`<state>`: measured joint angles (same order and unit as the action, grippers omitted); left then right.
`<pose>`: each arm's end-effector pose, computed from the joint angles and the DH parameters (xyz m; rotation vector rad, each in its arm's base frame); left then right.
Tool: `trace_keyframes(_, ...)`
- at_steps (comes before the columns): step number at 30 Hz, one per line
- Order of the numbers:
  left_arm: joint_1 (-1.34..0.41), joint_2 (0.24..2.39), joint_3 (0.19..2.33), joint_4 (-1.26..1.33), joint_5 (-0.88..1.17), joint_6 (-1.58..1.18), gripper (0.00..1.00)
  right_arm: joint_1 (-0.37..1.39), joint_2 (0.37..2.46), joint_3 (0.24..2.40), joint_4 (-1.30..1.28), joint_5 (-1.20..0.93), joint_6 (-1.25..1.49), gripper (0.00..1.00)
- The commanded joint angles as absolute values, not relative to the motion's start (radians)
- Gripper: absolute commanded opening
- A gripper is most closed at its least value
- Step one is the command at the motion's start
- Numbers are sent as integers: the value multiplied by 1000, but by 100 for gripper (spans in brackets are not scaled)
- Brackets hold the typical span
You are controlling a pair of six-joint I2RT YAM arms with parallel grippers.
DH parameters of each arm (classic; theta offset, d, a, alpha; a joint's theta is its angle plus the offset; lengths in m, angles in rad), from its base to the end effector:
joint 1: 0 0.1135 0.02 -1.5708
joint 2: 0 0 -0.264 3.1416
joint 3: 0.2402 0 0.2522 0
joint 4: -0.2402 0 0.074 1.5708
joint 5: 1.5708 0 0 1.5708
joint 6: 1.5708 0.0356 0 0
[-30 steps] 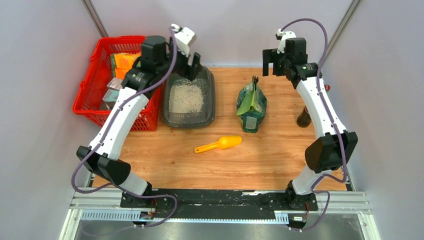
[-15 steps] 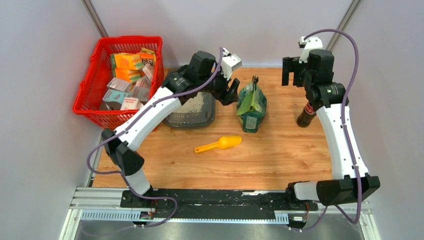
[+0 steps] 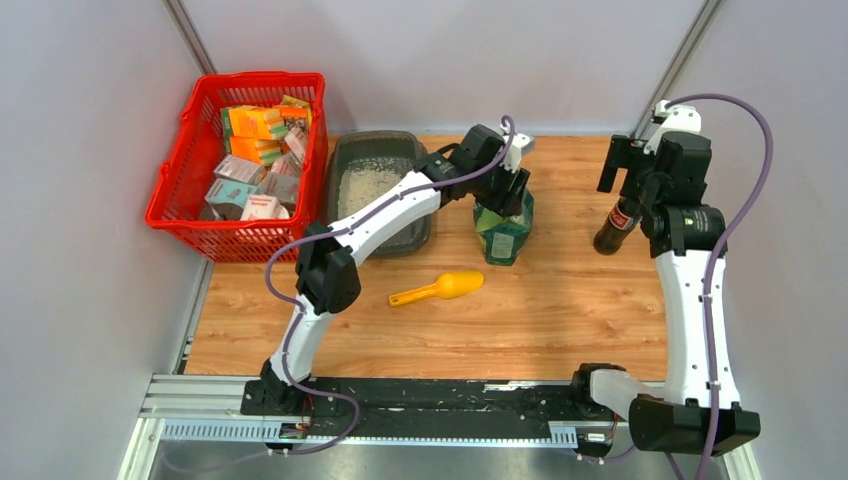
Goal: Fill the litter box with clean litter
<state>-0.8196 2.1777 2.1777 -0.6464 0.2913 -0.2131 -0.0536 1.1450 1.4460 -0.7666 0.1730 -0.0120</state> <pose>0.3350 -0.3737 0.3252 0.8576 2.1711 -0.8696 0.2239 -0.0182 0.4349 0.1510 2.0301 -0.2173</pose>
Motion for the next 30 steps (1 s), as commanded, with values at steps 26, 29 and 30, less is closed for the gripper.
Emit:
trace_keyframes(26,-726,2183,2465,-894,319,518,0,-87,1192,1425,-761,-179,-60,100)
trace_keyframes(29,-698,2186,2465,-893,350,610,0,-87,1232,1442,-747,-216,-77,100)
trace_keyframes(30,-692,2186,2465,-891,345,665,0,-87,1256,1450,-750,-236,-89,100)
